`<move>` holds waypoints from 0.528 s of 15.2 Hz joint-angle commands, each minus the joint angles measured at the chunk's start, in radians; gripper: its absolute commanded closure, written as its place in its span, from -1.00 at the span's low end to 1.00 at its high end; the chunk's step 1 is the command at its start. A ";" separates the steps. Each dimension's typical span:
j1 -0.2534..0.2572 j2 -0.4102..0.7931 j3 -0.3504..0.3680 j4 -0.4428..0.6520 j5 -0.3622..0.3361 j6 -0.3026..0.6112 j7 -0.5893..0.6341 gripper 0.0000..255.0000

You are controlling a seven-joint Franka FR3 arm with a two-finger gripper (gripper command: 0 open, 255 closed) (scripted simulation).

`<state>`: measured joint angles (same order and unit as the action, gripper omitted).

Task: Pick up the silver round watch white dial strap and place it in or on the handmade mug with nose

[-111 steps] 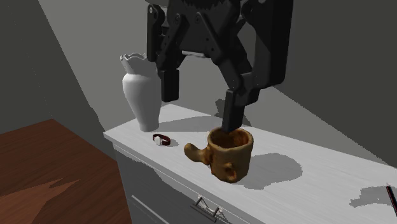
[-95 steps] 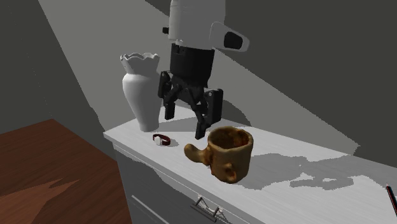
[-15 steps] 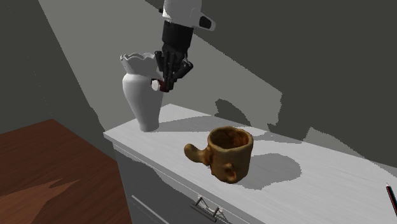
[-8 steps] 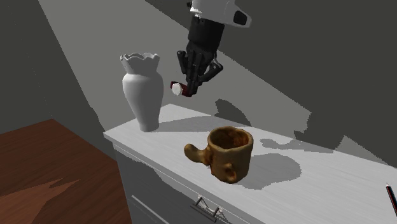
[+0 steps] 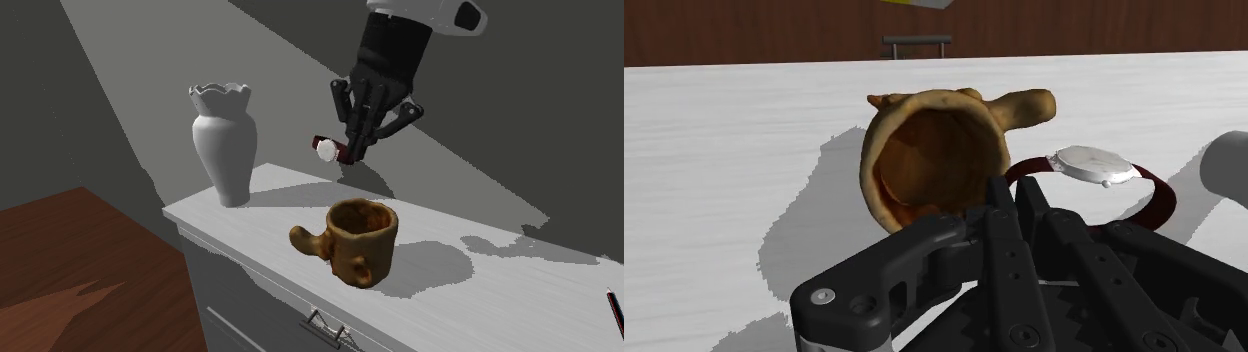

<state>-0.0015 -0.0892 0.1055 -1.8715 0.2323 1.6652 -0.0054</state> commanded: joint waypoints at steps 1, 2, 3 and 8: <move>-0.017 0.005 -0.019 0.013 -0.007 -0.016 -0.034 1.00; -0.016 0.005 -0.019 0.000 -0.007 -0.003 -0.036 1.00; -0.016 0.006 -0.019 -0.013 -0.006 0.010 -0.038 1.00; -0.015 0.010 -0.017 -0.075 -0.004 0.075 -0.051 1.00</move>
<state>-0.0166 -0.0805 0.0882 -1.9362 0.2279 1.7292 -0.0537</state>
